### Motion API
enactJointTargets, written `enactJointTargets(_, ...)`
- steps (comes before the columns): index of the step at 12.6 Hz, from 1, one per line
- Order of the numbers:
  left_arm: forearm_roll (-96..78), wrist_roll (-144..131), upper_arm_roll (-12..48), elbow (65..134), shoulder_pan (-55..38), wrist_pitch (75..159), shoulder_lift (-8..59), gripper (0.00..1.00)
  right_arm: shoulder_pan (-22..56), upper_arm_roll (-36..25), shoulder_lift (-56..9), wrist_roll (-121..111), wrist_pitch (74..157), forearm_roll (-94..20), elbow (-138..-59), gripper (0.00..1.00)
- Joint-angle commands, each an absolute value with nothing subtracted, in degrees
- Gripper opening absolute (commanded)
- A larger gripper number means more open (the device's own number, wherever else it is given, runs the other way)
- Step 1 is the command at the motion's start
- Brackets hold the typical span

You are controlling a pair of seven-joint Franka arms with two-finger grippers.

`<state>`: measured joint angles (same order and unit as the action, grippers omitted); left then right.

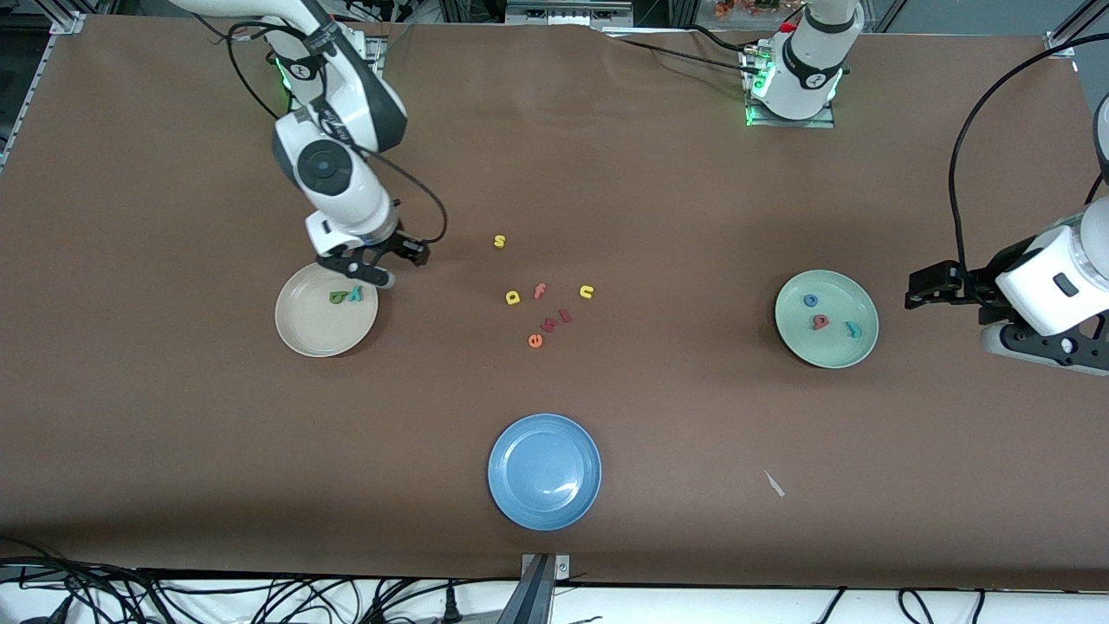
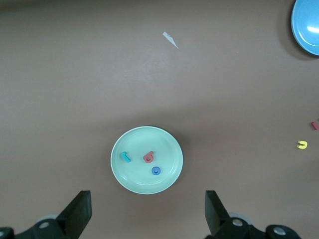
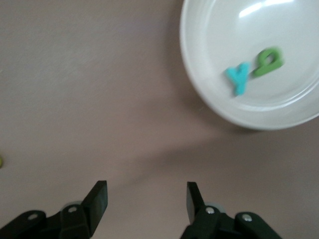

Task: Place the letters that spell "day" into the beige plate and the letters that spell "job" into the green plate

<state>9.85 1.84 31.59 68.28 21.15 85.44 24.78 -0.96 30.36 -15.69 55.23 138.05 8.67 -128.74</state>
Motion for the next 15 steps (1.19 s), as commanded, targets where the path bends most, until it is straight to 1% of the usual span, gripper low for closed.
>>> enactJointTargets(1,9.23,3.25,31.29,67.41,21.62,84.38,24.35,1.0,0.25,31.73,-17.66,60.88,141.05,8.26,-128.14,0.72)
enactJointTargets(3,9.14,3.34,31.38,67.41,21.62,84.38,24.35,1.0,3.76,31.73,-19.85,65.46,144.65,8.7,-127.97,0.72)
enactJointTargets(4,9.14,3.34,31.38,67.41,21.62,84.38,24.35,1.0,5.43,31.64,-21.95,68.0,147.1,9.48,-127.01,0.72)
enactJointTargets(5,9.14,3.34,31.38,67.41,21.62,84.38,24.35,1.0,6.23,31.64,-23.89,69.77,147.3,10.88,-124.65,0.72)
enactJointTargets(7,9.23,3.16,31.29,67.41,21.71,84.38,24.35,1.0,7.46,31.64,-25.83,71.62,147.13,11.86,-120.96,0.72)
enactJointTargets(10,9.23,3.25,31.29,67.41,22.15,84.38,24.35,1.0,9.04,31.2,-31.18,72.51,142.4,15.1,-110.86,0.72)
enactJointTargets(12,9.23,3.16,31.29,67.41,22.15,84.38,24.35,1.0,10.02,29.89,-34.35,74.25,142.29,20.36,-108.12,0.72)
enactJointTargets(15,9.23,3.25,31.29,67.41,22.15,84.38,24.35,1.0,12.04,29.88,-38.66,83.2,142.29,30.99,-106.0,0.72)
